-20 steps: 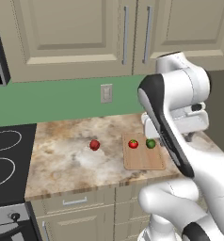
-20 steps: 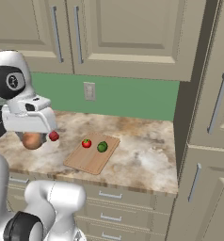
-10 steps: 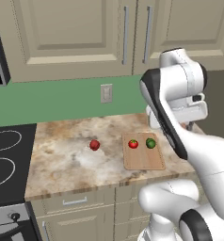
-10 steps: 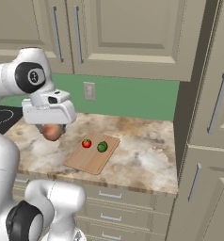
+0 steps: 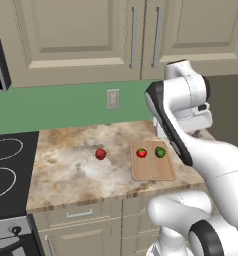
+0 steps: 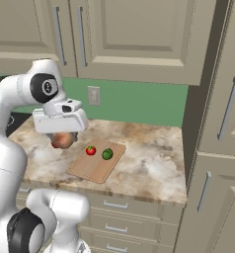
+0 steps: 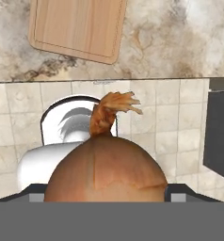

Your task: Place the avocado, onion, tomato, and bell pepper on the cutting board.

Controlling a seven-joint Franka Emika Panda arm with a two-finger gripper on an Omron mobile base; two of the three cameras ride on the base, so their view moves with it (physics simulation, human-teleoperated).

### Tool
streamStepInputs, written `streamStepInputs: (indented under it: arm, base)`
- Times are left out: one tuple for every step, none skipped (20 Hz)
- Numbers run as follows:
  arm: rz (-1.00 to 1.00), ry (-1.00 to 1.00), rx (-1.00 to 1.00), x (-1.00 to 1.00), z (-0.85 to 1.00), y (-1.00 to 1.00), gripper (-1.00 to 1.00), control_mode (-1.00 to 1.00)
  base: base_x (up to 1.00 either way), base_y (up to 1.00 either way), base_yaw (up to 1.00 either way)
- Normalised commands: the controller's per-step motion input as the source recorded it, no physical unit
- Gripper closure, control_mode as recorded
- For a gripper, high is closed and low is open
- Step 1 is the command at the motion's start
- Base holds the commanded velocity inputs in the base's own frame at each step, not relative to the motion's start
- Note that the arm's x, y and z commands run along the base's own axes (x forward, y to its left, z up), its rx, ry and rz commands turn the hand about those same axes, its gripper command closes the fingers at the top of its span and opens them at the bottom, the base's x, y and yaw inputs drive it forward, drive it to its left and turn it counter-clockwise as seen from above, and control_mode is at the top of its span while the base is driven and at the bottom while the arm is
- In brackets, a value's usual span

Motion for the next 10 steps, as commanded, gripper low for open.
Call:
streamStepInputs:
  arm:
    - [0.05, 0.0, 0.04, 0.31, -0.33, 0.0, 1.0, -1.0]
    - [0.05, 0.0, 0.09, 0.36, -0.34, 0.0, 1.0, -1.0]
    - [0.05, 0.0, 0.11, 0.36, -0.35, 0.0, 1.0, -1.0]
    - [0.06, 0.0, 0.11, 0.36, -0.35, -0.04, 1.0, -1.0]
    - [0.06, 0.0, 0.11, 0.32, -0.36, -0.06, 1.0, -1.0]
    - [0.07, 0.0, 0.09, 0.33, -0.36, -0.09, 1.0, -1.0]
    - [0.07, 0.0, 0.1, 0.31, -0.37, -0.09, 1.0, -1.0]
    - [0.06, 0.0, 0.15, 0.36, -0.38, -0.11, 1.0, -1.0]
    - [0.06, 0.0, 0.18, 0.34, -0.37, -0.17, 1.0, -1.0]
    - [0.06, 0.0, 0.16, 0.33, -0.37, -0.17, 1.0, -1.0]
  base:
    - [0.0, 0.0, 0.0]
    - [0.0, 0.0, 0.0]
    - [0.0, 0.0, 0.0]
    - [0.0, 0.0, 0.0]
    - [0.0, 0.0, 0.0]
    - [0.0, 0.0, 0.0]
    - [0.0, 0.0, 0.0]
    - [0.0, 0.0, 0.0]
    - [0.0, 0.0, 0.0]
    - [0.0, 0.0, 0.0]
